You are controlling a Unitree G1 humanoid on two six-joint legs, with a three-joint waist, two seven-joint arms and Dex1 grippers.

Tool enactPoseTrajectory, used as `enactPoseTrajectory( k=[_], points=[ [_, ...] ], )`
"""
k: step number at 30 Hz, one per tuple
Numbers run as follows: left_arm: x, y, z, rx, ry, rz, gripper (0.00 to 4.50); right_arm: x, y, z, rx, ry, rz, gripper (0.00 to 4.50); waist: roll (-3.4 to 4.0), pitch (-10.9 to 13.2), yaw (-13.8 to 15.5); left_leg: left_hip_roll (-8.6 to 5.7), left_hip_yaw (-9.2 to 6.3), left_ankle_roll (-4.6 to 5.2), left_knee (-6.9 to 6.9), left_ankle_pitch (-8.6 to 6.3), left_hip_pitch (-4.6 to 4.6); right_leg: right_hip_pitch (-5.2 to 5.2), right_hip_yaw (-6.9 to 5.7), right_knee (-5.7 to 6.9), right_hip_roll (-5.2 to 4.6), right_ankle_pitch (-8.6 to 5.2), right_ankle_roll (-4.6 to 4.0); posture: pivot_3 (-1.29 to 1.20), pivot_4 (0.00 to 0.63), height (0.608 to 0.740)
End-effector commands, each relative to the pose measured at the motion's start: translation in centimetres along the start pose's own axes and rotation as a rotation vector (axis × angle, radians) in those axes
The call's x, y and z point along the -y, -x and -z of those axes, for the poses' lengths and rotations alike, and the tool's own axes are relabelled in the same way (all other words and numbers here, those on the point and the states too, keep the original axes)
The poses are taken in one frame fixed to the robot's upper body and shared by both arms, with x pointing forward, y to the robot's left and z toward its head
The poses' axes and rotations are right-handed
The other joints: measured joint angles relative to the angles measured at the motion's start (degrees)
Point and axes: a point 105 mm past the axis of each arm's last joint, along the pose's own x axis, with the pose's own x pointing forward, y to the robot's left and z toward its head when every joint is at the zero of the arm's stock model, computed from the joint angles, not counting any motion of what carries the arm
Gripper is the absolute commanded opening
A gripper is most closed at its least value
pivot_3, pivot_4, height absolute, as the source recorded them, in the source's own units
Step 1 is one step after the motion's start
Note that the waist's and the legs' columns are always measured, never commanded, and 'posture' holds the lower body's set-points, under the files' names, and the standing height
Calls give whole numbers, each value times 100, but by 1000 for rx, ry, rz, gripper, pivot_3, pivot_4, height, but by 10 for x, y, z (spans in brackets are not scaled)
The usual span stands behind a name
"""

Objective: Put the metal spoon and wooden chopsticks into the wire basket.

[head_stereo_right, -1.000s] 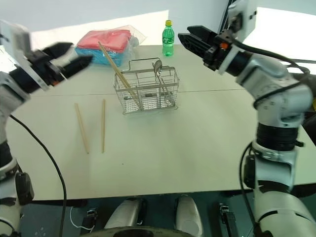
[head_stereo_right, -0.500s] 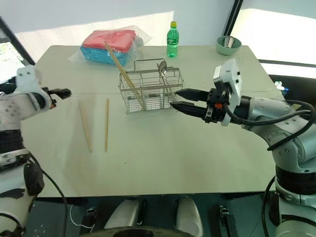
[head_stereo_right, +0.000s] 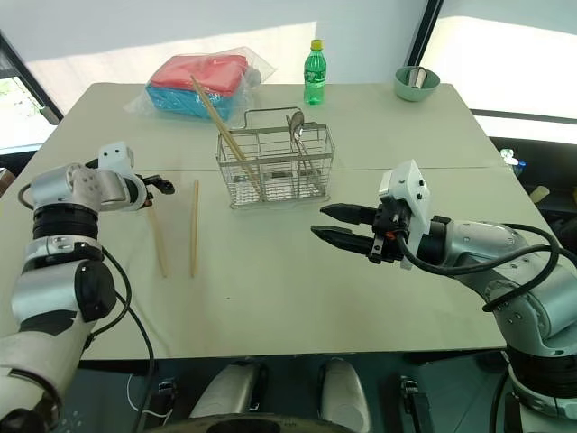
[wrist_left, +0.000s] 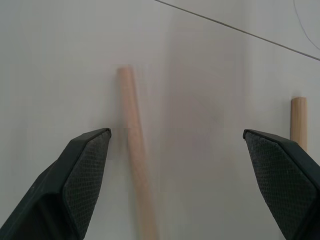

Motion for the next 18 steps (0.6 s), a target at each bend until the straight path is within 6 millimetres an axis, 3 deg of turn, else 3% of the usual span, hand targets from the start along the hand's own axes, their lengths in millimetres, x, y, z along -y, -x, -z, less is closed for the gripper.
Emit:
enactPoseTrajectory(
  k=[1,2,9,16,18],
  points=[
    [-2,-2,1,-30,4,-24,3952,-1,5,-12,39,54,23,1898,0,0,4,0,0,0,0,0,0,0,0,1,0,0,0,0,150,667],
    [-4,-3,1,-36,14,-34,3654,0,5,-12,43,51,31,1898,0,0,4,-1,0,0,0,0,0,1,0,0,-1,0,0,0,150,667],
    [-10,-4,-2,-27,29,-82,43,3,9,-12,50,46,68,1898,0,-1,28,-4,0,0,2,0,0,4,0,1,-5,0,1,0,150,667],
    [-13,-6,1,-39,36,-106,43,6,8,-14,57,42,84,1898,3,-4,22,-4,0,0,1,0,1,5,-1,1,-5,0,1,0,150,667],
    [-18,-2,-13,32,0,-138,43,6,8,-12,53,41,84,1898,2,-4,17,-4,0,0,1,0,2,5,-1,1,-5,0,1,0,150,667]
  ],
)
